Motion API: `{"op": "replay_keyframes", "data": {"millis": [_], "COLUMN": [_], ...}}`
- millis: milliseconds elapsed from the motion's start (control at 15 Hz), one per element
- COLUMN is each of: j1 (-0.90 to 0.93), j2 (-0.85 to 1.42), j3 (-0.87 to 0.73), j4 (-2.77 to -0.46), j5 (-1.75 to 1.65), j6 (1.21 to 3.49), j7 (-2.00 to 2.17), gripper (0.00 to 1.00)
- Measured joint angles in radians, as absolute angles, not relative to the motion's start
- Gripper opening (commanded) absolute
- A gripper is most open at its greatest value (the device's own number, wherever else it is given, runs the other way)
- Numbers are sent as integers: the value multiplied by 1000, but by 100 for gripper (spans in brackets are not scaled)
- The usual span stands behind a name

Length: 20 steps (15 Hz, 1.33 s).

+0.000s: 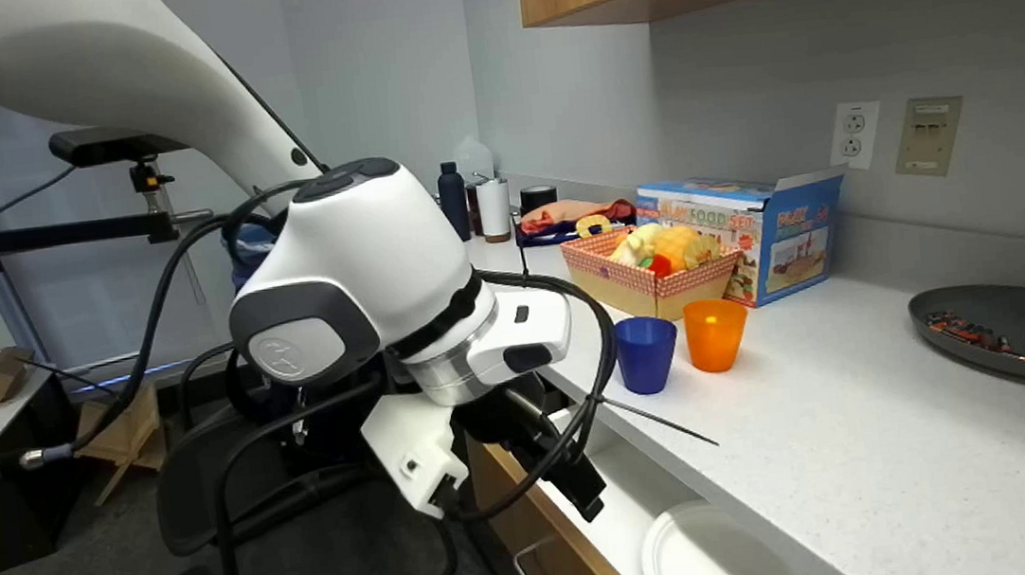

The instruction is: Open the drawer, put the blue cup inside it, and then close it

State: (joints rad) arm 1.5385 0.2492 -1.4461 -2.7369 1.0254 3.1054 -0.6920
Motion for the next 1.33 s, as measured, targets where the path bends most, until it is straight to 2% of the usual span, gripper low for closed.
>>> {"op": "replay_keyframes", "data": {"millis": [267,667,1333], "j1": [1598,1552,1303], "j2": [216,205,204], "j3": [-1485,-1461,-1210], "j4": [-2695,-2645,-2634], "j5": [1034,1033,989], "j6": [3148,3146,3100], "j7": [-684,-669,-605], "gripper": [100,100,100]}}
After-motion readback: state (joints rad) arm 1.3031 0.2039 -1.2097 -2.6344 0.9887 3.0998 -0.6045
